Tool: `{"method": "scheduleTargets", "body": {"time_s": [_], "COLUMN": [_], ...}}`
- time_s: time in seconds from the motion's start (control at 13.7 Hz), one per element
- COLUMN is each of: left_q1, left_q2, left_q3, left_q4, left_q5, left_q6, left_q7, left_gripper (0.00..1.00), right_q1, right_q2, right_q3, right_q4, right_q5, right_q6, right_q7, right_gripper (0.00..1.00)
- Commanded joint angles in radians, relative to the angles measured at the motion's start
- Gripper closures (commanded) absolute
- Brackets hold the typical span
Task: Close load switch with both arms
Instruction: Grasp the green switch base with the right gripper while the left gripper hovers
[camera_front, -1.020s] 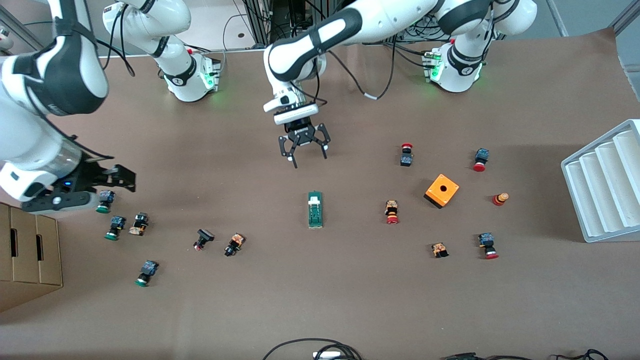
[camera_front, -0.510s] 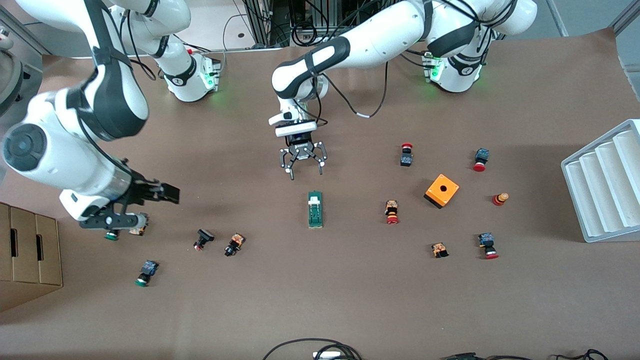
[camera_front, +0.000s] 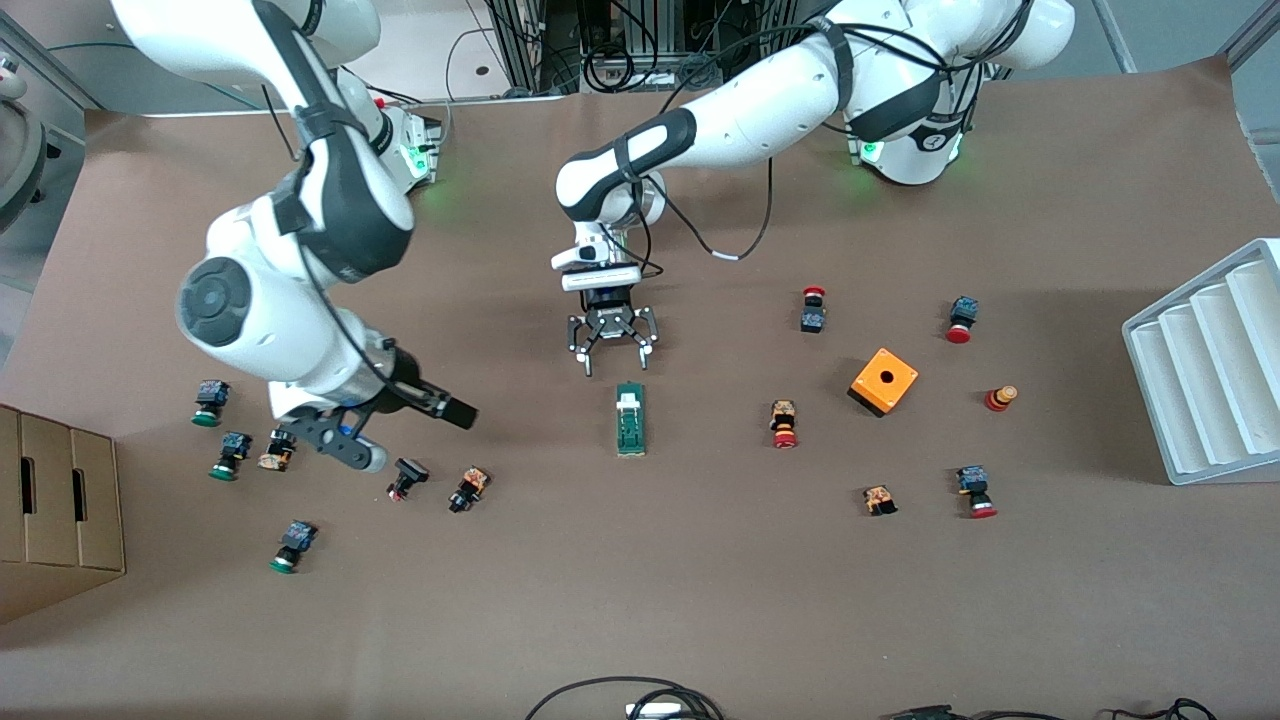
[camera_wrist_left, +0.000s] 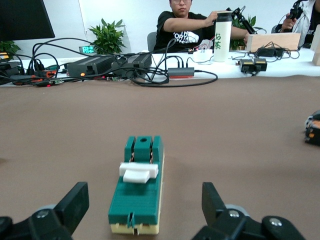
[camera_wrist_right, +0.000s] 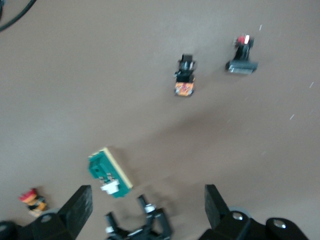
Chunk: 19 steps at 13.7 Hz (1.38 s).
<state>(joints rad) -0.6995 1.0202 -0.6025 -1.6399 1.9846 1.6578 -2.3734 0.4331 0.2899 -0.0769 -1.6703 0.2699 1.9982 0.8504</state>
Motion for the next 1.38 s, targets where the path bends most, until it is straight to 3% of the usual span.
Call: {"method": "scheduleTargets", "body": {"time_s": [0.0,0.44,0.8,0.95,1.31], "left_q1": [0.009,0.029,0.032,0.034,0.032], "left_q2": [0.047,0.073,0.078,0.103,0.120], "left_q3": [-0.005,0.044,0.044,0.046,0.046], "left_q4": [0.025,0.028,0.055,0.087,0.103], "left_q5": [0.039,0.114,0.150,0.210,0.215], "left_q6": [-0.009,-0.007,-0.007,-0.007,-0.004], "left_q7": [-0.015,-0.018,-0.071,-0.148,-0.173], "left_gripper": [0.00,0.00,0.01,0.01,0.00], "right_q1": [0.048,0.186,0.239,0.245,0.251], "right_q2": [0.052,0.167,0.193,0.192,0.192], "right_q3": [-0.012,-0.014,-0.012,-0.007,-0.004], "right_q4": [0.026,0.014,-0.043,-0.063,-0.075], "right_q5": [0.046,0.048,0.046,0.046,0.046], "right_q6": [0.074,0.316,0.442,0.447,0.445], "right_q7": [0.212,0.683,0.829,0.849,0.895], "right_gripper": [0.00,0.01,0.06,0.15,0.17]}}
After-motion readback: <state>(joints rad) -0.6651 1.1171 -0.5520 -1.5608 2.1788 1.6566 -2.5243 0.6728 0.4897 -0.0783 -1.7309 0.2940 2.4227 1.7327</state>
